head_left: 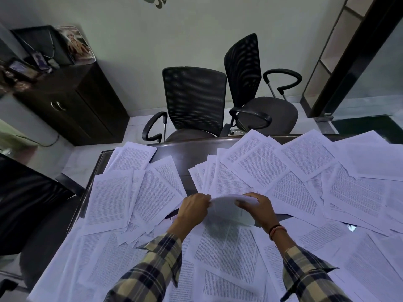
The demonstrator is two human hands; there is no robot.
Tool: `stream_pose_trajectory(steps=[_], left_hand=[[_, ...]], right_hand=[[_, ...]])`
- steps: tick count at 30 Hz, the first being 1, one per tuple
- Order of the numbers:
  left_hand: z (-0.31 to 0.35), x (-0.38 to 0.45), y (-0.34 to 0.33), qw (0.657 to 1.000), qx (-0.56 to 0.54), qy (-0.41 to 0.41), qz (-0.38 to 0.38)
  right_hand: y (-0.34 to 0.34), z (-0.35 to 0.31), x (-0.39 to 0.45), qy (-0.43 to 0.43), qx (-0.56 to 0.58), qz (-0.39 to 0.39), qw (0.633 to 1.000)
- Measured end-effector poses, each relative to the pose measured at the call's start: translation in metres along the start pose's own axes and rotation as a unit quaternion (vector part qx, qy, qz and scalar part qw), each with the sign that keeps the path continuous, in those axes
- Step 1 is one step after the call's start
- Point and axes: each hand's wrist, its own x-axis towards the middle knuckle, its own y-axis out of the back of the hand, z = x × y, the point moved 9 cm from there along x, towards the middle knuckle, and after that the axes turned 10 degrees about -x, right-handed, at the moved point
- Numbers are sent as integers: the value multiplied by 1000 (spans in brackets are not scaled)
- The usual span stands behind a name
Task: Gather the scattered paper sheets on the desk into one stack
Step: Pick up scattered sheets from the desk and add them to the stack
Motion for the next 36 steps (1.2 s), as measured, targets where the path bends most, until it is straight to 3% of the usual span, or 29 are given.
stream_pose_trajectory(steps=[3,5,8,10,12,14,18,23,27,31,36], left_hand=[[-16,2,10,990,-134,49,20],[-38,0,16,956,-272,106,32],[-51,-13,19,856,-490,160,42],[-44,-22,18,807,-569,156,32],[-36,-30,15,794,-591,141,21],[-32,-36,11,798,-589,126,15],[-39,-49,15,774,-615,144,47],[-48,-63,-7,724,-644,210,129],[-43,-76,-39,711,-654,212,148],[-22,-85,-42,692,-680,187,151],[-7,-84,2,662,-687,172,244]], right_hand=[[24,0,-3,16,1,74,997],[36,16,-1,-18,48,92,994],[17,41,1,-130,230,-14,964],[-10,28,-4,-106,299,-136,938],[-27,-2,-10,-22,290,-193,937],[-26,-23,-13,31,249,-150,956],[-17,-45,-6,90,138,-80,983],[-26,-38,-7,86,49,-54,994],[-35,-13,-17,66,23,-62,996],[-28,-3,-30,49,62,-70,994],[-1,-34,-30,99,134,-29,986]])
